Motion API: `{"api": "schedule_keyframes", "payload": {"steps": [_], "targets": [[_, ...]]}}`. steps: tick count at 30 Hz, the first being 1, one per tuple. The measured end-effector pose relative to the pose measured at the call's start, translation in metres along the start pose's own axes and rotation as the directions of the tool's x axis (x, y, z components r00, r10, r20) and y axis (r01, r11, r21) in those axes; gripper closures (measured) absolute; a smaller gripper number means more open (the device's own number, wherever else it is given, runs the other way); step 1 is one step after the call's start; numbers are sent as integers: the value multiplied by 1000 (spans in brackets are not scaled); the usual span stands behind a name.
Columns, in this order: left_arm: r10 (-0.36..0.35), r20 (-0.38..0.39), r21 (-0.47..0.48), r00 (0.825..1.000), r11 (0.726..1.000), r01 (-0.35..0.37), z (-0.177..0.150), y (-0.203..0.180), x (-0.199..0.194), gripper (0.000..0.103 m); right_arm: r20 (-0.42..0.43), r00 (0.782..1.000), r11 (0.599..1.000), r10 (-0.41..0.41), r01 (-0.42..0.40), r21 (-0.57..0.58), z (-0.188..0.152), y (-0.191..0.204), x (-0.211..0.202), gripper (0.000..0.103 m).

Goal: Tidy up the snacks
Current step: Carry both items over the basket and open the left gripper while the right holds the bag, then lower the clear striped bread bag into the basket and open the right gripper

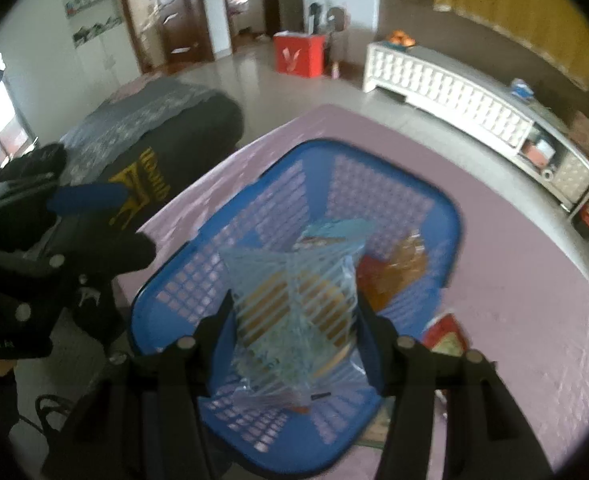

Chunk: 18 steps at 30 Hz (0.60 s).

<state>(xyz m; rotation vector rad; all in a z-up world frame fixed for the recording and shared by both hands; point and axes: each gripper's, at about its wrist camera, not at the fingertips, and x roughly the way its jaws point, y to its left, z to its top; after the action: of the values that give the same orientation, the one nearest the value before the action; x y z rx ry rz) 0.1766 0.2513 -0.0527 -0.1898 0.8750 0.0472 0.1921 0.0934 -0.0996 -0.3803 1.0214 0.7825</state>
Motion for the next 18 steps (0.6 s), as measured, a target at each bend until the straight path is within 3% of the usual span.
{"api": "schedule_keyframes", "payload": {"steps": [11,13,18], "targets": [[21,-42,-28,999,999,-22,-10,13,6,44,-120,992,998,48,-51,-26,-5,12,27,44],[29,-42,-25,999,999,-30,-11,11,4,38,-130,991,999,35,-40,-34,-7,12,29,44],[41,-27,-11,999,999,-42,-11,0,-5,32,-108,992,997,72,-74,-18,-13,7,17,32]]}}
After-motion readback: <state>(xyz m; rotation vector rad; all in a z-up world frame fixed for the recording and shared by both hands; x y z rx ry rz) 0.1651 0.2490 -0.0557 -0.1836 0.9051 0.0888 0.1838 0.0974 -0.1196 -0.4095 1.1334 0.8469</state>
